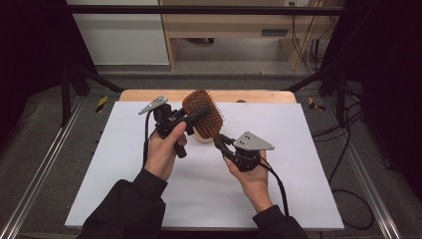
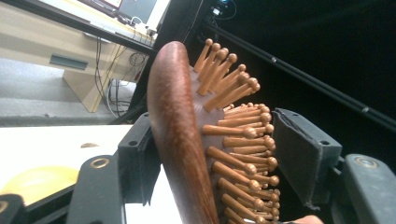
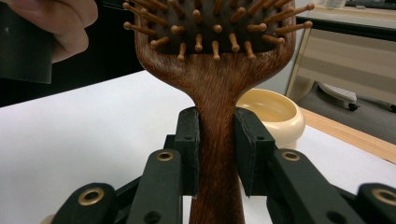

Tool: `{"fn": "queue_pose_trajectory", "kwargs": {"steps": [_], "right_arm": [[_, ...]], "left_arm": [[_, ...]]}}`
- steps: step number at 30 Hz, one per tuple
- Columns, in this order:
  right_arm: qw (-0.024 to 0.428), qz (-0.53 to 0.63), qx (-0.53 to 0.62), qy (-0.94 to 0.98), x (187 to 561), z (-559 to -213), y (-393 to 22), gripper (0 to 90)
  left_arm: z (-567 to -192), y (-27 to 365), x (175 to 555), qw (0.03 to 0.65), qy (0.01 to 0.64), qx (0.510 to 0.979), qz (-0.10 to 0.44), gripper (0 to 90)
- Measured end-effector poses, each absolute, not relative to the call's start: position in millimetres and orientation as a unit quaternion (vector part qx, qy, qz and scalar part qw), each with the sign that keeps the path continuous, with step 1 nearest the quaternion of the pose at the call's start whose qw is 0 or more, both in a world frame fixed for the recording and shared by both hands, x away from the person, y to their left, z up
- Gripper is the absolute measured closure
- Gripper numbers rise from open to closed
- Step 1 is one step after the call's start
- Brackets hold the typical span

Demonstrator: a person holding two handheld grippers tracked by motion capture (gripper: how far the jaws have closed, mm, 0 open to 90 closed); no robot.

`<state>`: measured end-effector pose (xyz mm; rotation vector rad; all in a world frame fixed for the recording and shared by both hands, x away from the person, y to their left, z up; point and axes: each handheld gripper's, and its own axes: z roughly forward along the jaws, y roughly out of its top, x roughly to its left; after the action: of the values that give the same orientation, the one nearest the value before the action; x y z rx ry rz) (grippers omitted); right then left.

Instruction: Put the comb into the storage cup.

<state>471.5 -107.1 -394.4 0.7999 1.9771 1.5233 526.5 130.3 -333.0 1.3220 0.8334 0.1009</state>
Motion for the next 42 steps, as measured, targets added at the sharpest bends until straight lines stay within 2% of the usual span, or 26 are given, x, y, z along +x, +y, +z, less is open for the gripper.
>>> {"fn": "queue_pose_trajectory", "kwargs": {"steps": [3, 8, 14, 21, 22, 26, 31, 33, 35, 38, 42], "right_arm": [[0.257, 0.563, 0.295, 0.728, 471.3, -394.5, -106.9, 72.5], [0.256, 0.562, 0.296, 0.729, 471.3, -395.0, -104.8, 72.5], [0.252, 0.558, 0.297, 0.733, 472.2, -398.4, -100.4, 72.5], [0.236, 0.552, 0.305, 0.74, 474.9, -401.9, -98.1, 71.5], [0.235, 0.551, 0.307, 0.739, 475.0, -401.8, -98.4, 69.1], [0.24, 0.547, 0.317, 0.737, 474.4, -400.3, -102.4, 48.0], [0.248, 0.544, 0.319, 0.736, 472.1, -399.4, -111.1, 31.6], [0.234, 0.536, 0.325, 0.743, 473.5, -402.4, -113.3, 25.1], [0.248, 0.509, 0.336, 0.753, 472.3, -404.1, -114.5, 24.4], [0.239, 0.503, 0.343, 0.756, 469.9, -407.8, -123.2, 17.6], [0.255, 0.497, 0.352, 0.751, 462.2, -410.8, -140.0, 11.3]], "left_arm": [[-332.7, 133.0, 526.5, 0.708, 0.38, 0.594, 0.045, 40.5], [-332.0, 134.0, 525.8, 0.704, 0.39, 0.592, 0.043, 42.5], [-328.9, 131.8, 522.1, 0.699, 0.387, 0.6, 0.042, 49.6], [-326.5, 127.1, 519.3, 0.688, 0.38, 0.616, 0.054, 51.3], [-326.1, 127.3, 519.5, 0.689, 0.38, 0.615, 0.055, 51.3], [-321.3, 129.7, 521.1, 0.695, 0.379, 0.608, 0.062, 51.3], [-313.9, 131.7, 521.8, 0.697, 0.373, 0.607, 0.076, 51.2], [-310.7, 132.2, 521.8, 0.697, 0.372, 0.607, 0.084, 51.2], [-307.3, 133.2, 521.8, 0.699, 0.372, 0.605, 0.087, 51.2], [-301.6, 134.8, 521.0, 0.701, 0.369, 0.603, 0.095, 51.1], [-294.4, 136.9, 521.8, 0.704, 0.365, 0.6, 0.103, 51.1]]}}
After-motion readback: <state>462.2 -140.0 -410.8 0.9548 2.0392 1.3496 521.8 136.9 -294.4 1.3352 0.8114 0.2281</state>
